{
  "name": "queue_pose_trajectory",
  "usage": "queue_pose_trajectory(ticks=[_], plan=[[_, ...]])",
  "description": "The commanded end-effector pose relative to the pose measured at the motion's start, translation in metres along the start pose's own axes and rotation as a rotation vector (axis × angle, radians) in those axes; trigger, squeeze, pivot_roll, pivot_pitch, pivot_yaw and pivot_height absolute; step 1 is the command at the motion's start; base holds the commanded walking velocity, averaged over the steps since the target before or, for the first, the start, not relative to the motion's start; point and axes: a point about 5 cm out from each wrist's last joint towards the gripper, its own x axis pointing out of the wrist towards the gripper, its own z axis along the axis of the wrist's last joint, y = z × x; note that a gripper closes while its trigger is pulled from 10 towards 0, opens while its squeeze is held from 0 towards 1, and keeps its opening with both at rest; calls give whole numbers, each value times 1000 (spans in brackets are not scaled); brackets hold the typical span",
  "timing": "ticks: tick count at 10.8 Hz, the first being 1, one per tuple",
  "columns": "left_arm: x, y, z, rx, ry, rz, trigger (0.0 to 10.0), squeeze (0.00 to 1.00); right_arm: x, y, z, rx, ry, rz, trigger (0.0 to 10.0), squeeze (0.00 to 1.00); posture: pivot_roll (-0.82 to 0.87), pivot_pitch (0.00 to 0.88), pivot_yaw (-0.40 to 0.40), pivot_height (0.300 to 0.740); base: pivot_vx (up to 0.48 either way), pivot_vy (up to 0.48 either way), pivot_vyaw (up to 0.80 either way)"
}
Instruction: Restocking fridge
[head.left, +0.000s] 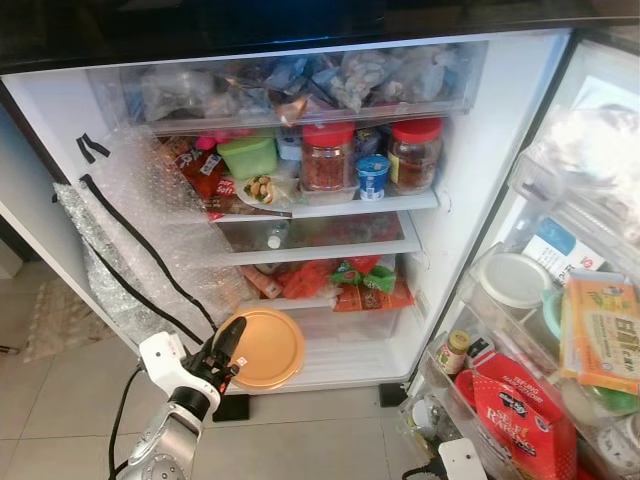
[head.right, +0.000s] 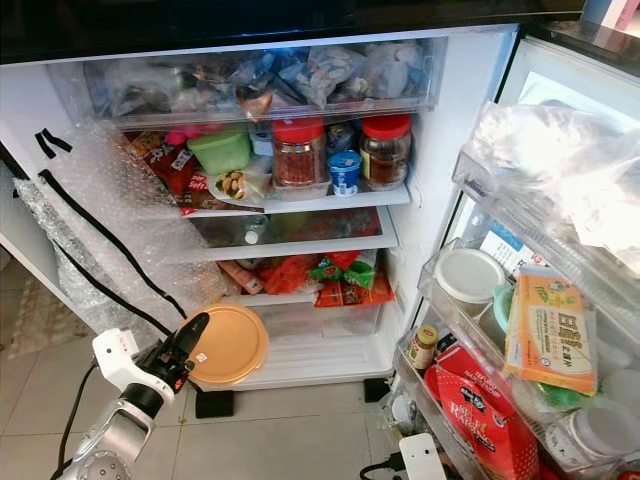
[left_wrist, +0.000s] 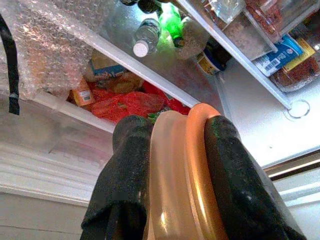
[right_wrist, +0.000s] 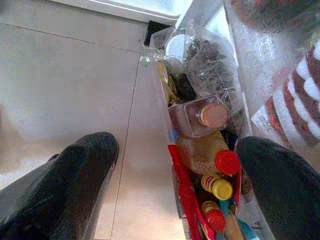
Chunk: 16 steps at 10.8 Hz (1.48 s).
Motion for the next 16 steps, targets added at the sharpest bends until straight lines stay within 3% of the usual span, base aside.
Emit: queue_pose_trajectory(ticks=[1, 8, 16], plan=[[2, -6, 3, 3, -2, -16, 10000, 0, 0, 2, -1, -10, 1, 4, 10000, 0, -108, 12, 42, 740, 0, 0, 0], [4, -11, 6, 16, -5, -24, 10000, 0, -2, -9, -8, -49, 8, -38, 10000, 0, -105, 13, 43, 740, 0, 0, 0], [7, -15, 6, -2, -9, -25, 10000, 0, -1, -7, -2, -74, -4, -40, 10000, 0, -100, 26, 41, 740, 0, 0, 0]])
